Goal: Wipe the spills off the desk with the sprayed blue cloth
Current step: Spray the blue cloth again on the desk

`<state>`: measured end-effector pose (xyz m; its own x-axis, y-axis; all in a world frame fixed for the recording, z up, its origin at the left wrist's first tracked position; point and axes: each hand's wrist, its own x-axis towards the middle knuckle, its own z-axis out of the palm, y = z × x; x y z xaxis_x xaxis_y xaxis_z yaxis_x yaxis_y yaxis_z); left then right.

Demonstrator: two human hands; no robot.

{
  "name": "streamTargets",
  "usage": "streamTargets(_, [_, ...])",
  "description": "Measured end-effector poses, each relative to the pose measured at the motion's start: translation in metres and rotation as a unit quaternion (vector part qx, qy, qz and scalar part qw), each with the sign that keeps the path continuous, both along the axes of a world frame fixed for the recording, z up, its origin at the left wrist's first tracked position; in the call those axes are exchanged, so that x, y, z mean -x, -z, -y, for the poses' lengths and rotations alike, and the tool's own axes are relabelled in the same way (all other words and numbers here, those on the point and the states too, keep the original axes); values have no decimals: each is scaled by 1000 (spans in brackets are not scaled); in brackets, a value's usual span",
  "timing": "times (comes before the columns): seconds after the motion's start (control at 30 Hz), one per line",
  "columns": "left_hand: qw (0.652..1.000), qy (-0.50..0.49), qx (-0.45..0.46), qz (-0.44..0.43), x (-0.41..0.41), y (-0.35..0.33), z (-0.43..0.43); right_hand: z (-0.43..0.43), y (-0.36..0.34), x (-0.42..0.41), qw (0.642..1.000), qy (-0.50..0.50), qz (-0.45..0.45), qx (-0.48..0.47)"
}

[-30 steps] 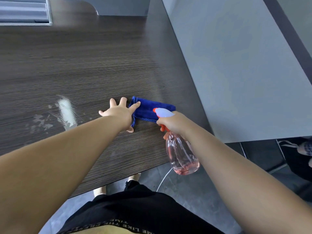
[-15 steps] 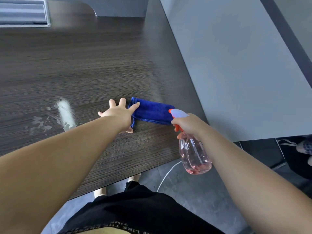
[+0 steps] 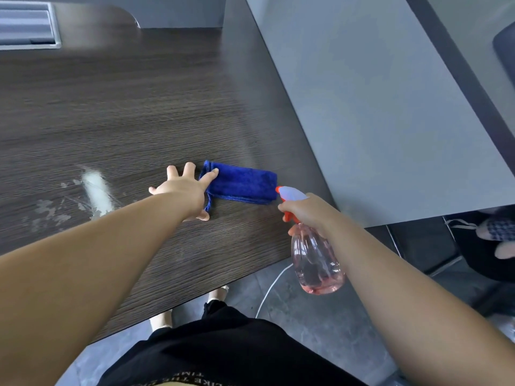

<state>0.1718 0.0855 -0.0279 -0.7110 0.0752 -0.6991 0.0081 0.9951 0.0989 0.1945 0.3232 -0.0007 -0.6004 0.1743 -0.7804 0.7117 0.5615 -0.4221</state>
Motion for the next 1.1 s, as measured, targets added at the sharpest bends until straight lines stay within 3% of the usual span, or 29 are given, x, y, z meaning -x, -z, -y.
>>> streamTargets(0.67, [999, 30, 20, -33, -6, 2, 5, 75, -4, 16, 996, -76, -22, 45])
streamTargets(1.1, [999, 33, 20, -33, -5, 1, 5, 54, -9, 21, 997, -65, -26, 9])
